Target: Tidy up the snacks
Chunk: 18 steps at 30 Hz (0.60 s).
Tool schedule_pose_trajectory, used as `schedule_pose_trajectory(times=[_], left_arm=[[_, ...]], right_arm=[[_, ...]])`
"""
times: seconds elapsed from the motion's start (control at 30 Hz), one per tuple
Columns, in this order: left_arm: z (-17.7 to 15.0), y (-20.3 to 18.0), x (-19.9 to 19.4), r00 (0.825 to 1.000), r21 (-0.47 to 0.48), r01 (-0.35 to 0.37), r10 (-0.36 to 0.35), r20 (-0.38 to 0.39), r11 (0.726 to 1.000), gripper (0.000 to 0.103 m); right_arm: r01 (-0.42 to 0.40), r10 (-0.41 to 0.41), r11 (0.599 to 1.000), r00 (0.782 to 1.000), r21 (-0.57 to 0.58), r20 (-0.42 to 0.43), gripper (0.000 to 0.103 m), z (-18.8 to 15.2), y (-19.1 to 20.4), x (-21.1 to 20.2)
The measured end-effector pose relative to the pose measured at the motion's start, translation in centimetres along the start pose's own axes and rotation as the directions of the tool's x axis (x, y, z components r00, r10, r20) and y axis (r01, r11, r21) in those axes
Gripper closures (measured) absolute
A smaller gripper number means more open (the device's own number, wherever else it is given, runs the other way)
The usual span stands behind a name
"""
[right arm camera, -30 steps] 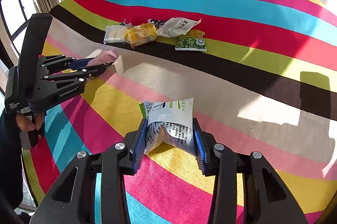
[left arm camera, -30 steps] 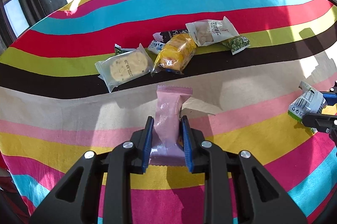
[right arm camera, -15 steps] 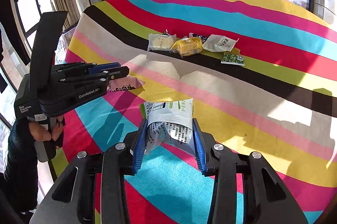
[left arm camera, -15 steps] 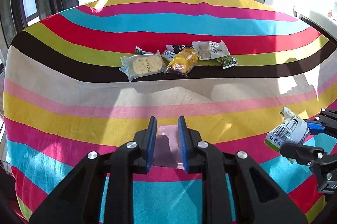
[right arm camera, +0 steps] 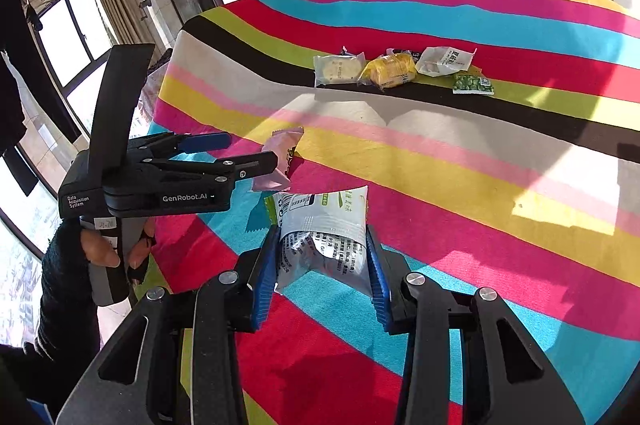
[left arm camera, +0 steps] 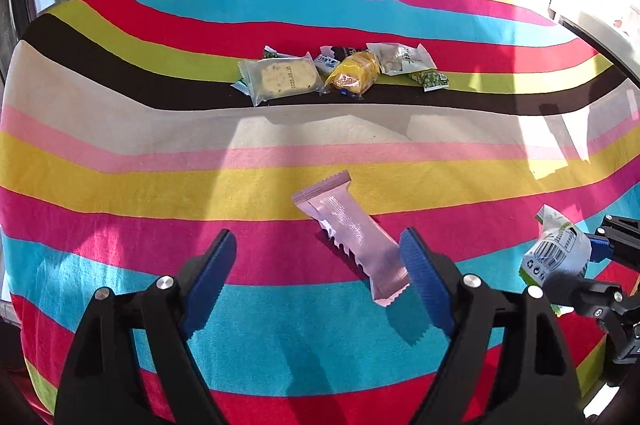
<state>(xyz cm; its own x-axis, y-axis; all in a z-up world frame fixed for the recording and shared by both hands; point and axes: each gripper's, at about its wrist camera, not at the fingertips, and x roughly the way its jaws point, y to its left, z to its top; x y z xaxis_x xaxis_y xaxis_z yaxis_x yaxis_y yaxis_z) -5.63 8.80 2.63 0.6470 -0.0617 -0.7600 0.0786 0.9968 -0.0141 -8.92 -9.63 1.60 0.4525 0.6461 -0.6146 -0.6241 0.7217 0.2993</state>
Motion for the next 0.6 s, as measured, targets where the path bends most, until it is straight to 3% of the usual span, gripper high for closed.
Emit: schedule_pose_trajectory(times=[0.07,0.13,0.17,0.23,0.27,0.33,0.5,0.6], left_arm=[[0.5,-0.7,0.9,0.999,0.005,0.023,-0.023,-0.029,1.0,0.02],[0.7,-1.4,1.8,0.999,0.005,0.014,-0.014,-0.05,1.0,0.027],[0.7,-1.6,2.3,0.997,-0.008,0.031,-0.032,-0.063,0.999,0.043],[0.6,-2.2,2.3,0.999,0.002,-0.028,0.028,-0.045,1.0,0.063],[0.6,-2.3,2.2,0.998,-0.001,-0.036,0.036,-0.045,0.999,0.08],[0.3,-1.8,1.5,0.998,-0.06,0.056,-0.058,-0.03,0.997,0.081],[-1.6,-0.6,-0.4,0.999,-0.111,0.041,-0.039,0.023,0.993,0.081],[-2.5,-0.2,-1.8,0.999,-0.1,-0.005,0.009,0.044,0.995,0.081]], right_arm=[[-0.003,0.003,1.0,1.0,0.01,0.001,0.062,-0.3,0.0,-0.1],[-0.002,0.002,1.0,1.0,0.016,0.001,0.062,-0.5,0.0,-0.3],[0.009,-0.009,1.0,1.0,0.017,0.003,0.062,-0.7,0.0,-0.5],[0.008,-0.008,1.0,1.0,0.024,0.005,0.062,-0.9,-0.2,-0.8],[0.007,-0.008,1.0,1.0,0.03,0.007,0.062,-1.0,-0.3,-1.0],[0.015,-0.015,0.999,1.0,0.032,0.01,0.063,-1.2,-0.4,-1.3],[0.008,-0.009,0.999,1.0,0.041,0.024,0.063,-1.4,-0.3,-1.9],[-0.001,0.001,1.0,1.0,0.03,0.023,0.063,-1.2,0.3,-1.7]])
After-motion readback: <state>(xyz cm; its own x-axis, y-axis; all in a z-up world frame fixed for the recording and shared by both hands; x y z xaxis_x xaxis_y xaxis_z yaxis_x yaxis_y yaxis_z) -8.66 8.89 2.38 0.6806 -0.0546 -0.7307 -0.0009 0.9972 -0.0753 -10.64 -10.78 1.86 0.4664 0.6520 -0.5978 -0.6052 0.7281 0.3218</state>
